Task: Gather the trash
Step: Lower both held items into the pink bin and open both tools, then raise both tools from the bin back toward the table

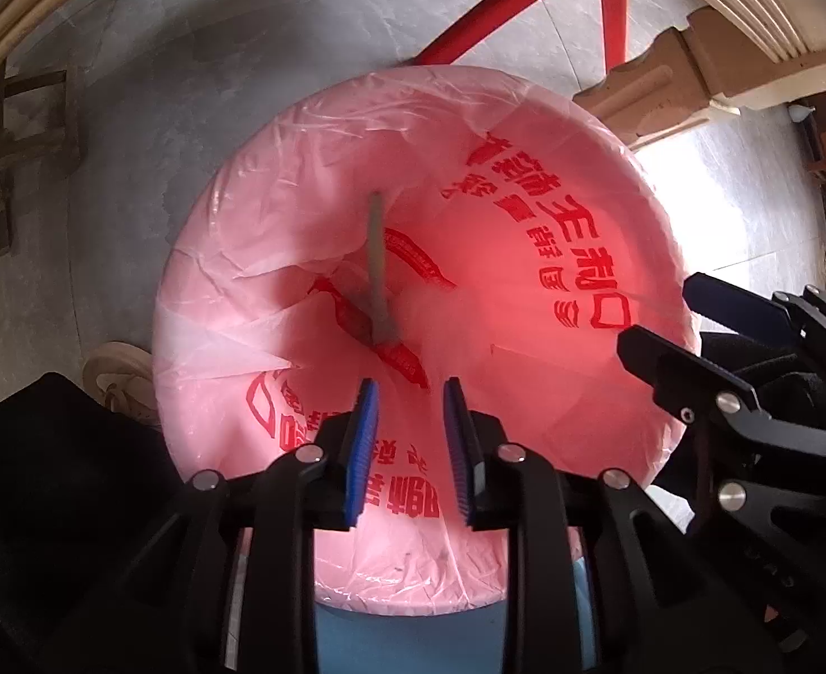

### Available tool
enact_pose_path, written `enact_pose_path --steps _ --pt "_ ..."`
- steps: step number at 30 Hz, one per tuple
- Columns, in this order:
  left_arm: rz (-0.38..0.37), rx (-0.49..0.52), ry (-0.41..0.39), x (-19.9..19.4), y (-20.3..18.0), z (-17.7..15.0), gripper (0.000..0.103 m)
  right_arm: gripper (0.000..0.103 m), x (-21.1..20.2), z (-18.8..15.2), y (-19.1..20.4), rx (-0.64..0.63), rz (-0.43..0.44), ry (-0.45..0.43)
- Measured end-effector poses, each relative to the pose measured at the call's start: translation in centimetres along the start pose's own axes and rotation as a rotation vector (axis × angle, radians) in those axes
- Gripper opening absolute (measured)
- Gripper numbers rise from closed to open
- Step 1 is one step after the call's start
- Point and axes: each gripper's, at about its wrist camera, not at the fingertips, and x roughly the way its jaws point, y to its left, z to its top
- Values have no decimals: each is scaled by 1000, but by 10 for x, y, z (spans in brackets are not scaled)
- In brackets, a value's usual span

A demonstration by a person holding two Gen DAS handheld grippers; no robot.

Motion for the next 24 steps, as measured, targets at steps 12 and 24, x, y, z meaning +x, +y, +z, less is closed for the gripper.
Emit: enact_pose_path --steps 12,24 --pt "37 -12 -6 -3 4 1 53 50 1 1 -1 6 22 15" --pt "112 -3 -13 -26 13 -16 61 60 -19 -4 -3 41 70 -29"
